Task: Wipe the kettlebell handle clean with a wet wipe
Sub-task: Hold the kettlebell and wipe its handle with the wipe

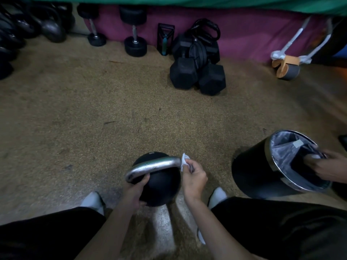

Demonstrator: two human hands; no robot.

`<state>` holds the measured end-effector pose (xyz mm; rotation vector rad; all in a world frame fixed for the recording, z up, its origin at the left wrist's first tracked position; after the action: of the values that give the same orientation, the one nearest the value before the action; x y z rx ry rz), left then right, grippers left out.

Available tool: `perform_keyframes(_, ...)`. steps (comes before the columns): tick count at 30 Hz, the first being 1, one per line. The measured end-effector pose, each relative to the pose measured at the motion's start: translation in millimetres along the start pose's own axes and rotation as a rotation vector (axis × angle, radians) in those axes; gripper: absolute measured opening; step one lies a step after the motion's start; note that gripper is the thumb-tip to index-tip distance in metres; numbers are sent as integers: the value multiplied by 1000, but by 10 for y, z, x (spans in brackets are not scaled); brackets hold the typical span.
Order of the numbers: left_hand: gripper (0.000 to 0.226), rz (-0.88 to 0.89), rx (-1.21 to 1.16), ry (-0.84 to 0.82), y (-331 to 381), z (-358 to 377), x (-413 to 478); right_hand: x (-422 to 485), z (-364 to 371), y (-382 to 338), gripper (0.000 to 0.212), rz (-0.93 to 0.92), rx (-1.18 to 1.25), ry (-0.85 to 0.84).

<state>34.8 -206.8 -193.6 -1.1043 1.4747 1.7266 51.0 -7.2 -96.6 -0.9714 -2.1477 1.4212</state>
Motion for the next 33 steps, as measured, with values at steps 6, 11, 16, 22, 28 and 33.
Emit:
perform_keyframes(6, 70, 3, 12, -1, -3, -7, 10, -62, 28, 130, 16, 30, -19, 36)
perform_keyframes(11, 73, -10, 22, -3, -9, -1, 42, -27, 28, 76, 14, 26, -8, 56)
perform_keyframes(16, 71, -12, 23, 11, -21, -11, 67, -140, 66, 180, 17, -19, -5, 30)
perform_keyframes(22, 70, -4, 12, 3, -31, -13, 84, -61, 67, 158, 13, -1, -21, 42)
perform_keyframes(28, 84, 5, 2, 10, -39, -26, 106, -167, 53, 121, 16, -81, -29, 32)
perform_keyframes(33, 79, 9, 15, -5, -31, -23, 95, -159, 89, 187, 16, -15, -44, 7)
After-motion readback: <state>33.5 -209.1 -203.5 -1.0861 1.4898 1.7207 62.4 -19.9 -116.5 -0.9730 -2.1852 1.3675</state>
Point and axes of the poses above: each hand's wrist, its own x-axis towards the middle knuckle, its own z-axis out of the palm, y = z × x, the point moved 5 cm from there along x, towards the middle knuckle, and after that the axes turned 2 degrees about -z, right-handed, at the moved point
